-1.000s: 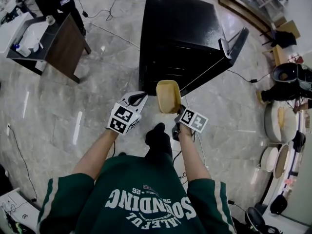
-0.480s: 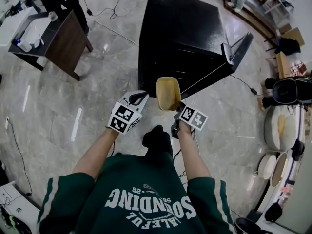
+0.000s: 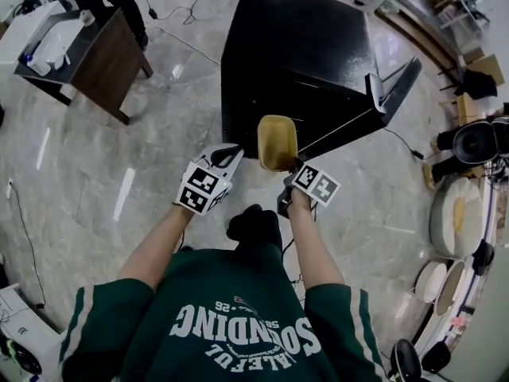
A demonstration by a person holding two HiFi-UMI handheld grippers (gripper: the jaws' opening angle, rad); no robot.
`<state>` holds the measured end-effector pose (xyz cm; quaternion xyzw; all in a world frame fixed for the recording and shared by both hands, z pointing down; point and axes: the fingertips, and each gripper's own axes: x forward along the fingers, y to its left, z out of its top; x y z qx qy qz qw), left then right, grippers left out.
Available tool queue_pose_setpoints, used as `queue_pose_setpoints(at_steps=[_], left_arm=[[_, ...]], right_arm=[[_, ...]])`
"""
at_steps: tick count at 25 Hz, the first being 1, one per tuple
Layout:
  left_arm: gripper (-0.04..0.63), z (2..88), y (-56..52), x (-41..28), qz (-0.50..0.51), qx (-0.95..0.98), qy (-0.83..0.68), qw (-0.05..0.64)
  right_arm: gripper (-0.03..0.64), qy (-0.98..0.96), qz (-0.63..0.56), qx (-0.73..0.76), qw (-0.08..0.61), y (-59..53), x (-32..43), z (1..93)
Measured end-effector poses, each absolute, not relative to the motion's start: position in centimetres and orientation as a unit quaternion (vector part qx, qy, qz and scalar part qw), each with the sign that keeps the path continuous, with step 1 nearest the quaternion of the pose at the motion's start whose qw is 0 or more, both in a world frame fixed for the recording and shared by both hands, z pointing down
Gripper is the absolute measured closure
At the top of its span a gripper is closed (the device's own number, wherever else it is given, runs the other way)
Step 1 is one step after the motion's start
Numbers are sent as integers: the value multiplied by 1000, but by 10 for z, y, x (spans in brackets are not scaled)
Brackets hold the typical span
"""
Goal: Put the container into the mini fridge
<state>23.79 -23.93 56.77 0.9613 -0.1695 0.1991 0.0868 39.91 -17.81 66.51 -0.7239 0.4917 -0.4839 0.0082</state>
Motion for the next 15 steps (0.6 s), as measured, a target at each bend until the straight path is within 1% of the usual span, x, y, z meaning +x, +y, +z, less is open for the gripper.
queue_pose_setpoints(at_steps=[15], left_arm=[[580,587,-261,252,203,954,-201,96]], right_arm=[[568,496,-482,-722,-12,-230,431,690]])
